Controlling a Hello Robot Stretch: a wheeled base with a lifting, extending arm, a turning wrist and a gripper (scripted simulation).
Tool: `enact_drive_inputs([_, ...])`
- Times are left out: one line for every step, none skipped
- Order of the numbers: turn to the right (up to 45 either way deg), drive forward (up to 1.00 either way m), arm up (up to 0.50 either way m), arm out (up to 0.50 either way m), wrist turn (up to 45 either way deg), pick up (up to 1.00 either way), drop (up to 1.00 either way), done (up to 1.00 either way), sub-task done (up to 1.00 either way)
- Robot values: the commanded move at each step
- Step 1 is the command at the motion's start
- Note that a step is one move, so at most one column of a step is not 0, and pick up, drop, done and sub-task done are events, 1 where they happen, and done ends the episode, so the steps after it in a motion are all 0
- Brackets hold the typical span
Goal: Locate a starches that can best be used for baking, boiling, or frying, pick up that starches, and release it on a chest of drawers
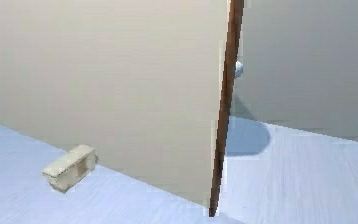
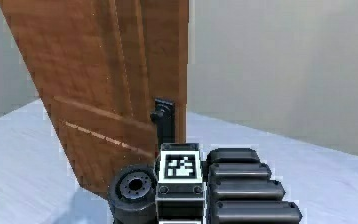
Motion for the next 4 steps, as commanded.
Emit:
enact_drive_inputs([15.0, 0.00, 0.00, 0.00, 0.0, 0.00, 0.00, 0.00, 0.00])
enact_drive_inputs([0.0, 0.15, 0.00, 0.00, 0.0, 0.00, 0.00, 0.00, 0.00])
enact_drive_inputs([24.0, 0.00, 0.00, 0.00, 0.0, 0.00, 0.00, 0.00, 0.00])
enact_drive_inputs([0.0, 1.00, 0.00, 0.00, 0.0, 0.00, 0.00, 0.00, 0.00])
